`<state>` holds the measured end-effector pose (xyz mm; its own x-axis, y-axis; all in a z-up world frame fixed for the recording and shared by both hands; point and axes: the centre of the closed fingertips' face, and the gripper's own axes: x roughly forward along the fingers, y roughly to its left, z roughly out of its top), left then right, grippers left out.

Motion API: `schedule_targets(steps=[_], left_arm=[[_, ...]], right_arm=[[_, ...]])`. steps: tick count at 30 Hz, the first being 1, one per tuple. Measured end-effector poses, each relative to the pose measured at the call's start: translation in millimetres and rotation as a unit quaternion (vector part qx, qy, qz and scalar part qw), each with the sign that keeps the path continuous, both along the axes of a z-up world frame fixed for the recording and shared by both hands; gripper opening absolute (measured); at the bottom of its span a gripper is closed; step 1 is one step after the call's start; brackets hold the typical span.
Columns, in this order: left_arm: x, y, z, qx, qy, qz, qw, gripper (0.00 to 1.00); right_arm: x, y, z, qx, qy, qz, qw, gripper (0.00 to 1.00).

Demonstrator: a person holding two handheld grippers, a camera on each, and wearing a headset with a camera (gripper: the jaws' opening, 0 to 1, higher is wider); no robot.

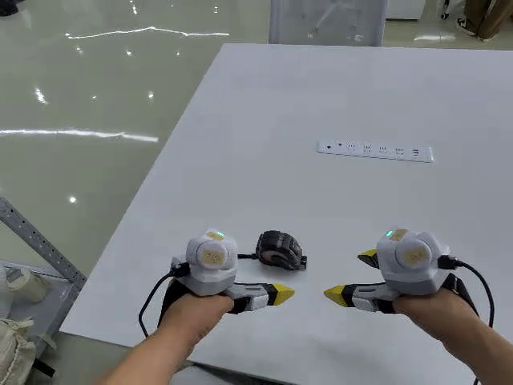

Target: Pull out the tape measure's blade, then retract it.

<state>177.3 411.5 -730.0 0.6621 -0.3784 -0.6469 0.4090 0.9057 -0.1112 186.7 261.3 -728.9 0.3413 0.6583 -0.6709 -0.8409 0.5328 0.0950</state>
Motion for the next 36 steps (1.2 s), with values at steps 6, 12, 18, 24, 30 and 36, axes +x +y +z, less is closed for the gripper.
schedule_targets(steps=[6,12,18,24,30,36], left_arm=[[-18.8,6.4,4.6,-0.008,0.000,-0.011,0.9999,1.00],[-33.9,18.9,8.1,-0.008,-0.002,-0.023,0.9997,1.00],[-42.8,31.0,18.5,-0.009,-0.008,-0.031,0.9995,1.00],[-48.4,38.8,23.0,-0.005,-0.009,-0.035,0.9993,1.00],[-55.6,44.1,29.1,-0.004,-0.009,-0.032,0.9995,0.99],[-62.8,56.3,37.1,-0.007,-0.008,-0.025,0.9996,1.00]], right_arm=[[-15.4,-9.5,11.1,0.009,-0.002,-0.035,0.9994,0.67],[-24.5,-13.7,24.7,0.016,-0.010,-0.058,0.9981,0.71],[-29.7,-20.4,37.8,0.025,-0.015,-0.089,0.9956,0.79],[-38.6,-30.6,54.0,0.032,-0.018,-0.120,0.9921,0.86],[-52.0,-42.9,61.5,0.035,-0.018,-0.144,0.9888,0.91],[-69.5,-54.7,71.4,0.026,-0.018,-0.160,0.9866,0.93]])
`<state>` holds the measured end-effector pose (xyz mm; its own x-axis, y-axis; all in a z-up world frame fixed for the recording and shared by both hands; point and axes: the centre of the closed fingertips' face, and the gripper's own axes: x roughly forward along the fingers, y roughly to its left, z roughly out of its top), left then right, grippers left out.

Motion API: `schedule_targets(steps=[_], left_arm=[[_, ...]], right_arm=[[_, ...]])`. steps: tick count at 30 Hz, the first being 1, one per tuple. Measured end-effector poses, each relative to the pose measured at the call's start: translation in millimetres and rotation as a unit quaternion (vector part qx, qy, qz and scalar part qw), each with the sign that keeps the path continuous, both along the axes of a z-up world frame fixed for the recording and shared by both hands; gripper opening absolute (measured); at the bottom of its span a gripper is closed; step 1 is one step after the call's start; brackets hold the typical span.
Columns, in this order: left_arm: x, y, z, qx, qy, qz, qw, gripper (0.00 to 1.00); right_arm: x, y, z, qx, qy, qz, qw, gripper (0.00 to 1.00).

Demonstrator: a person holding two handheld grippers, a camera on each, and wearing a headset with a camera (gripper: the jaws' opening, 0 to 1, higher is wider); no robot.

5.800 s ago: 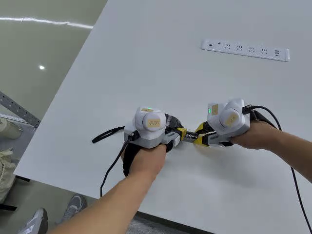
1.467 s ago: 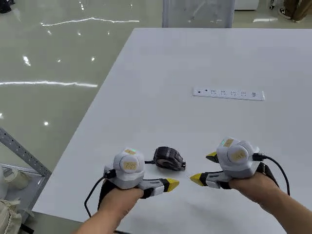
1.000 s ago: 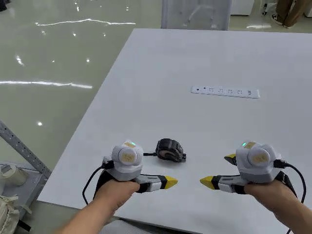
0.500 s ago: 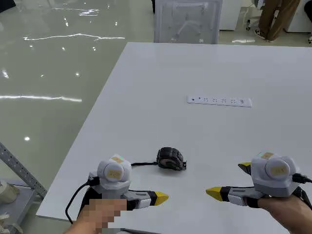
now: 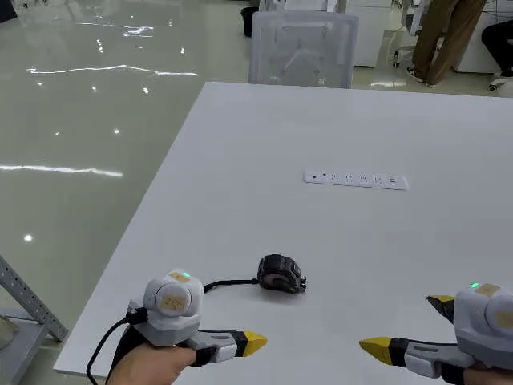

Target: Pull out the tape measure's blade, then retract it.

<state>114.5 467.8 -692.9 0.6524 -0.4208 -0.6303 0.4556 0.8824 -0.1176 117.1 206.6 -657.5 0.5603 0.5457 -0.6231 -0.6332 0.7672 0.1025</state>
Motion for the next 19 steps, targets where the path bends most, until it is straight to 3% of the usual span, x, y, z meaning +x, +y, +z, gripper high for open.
schedule_targets(steps=[10,19], left_arm=[[-15.8,17.5,12.2,-0.003,-0.007,-0.011,0.9999,1.00],[-27.8,23.5,19.0,-0.006,-0.008,-0.026,0.9996,1.00]], right_arm=[[-21.5,-11.9,15.3,0.000,-0.010,-0.030,0.9995,0.95],[-37.3,-17.6,32.1,-0.008,-0.015,-0.052,0.9985,0.95]])
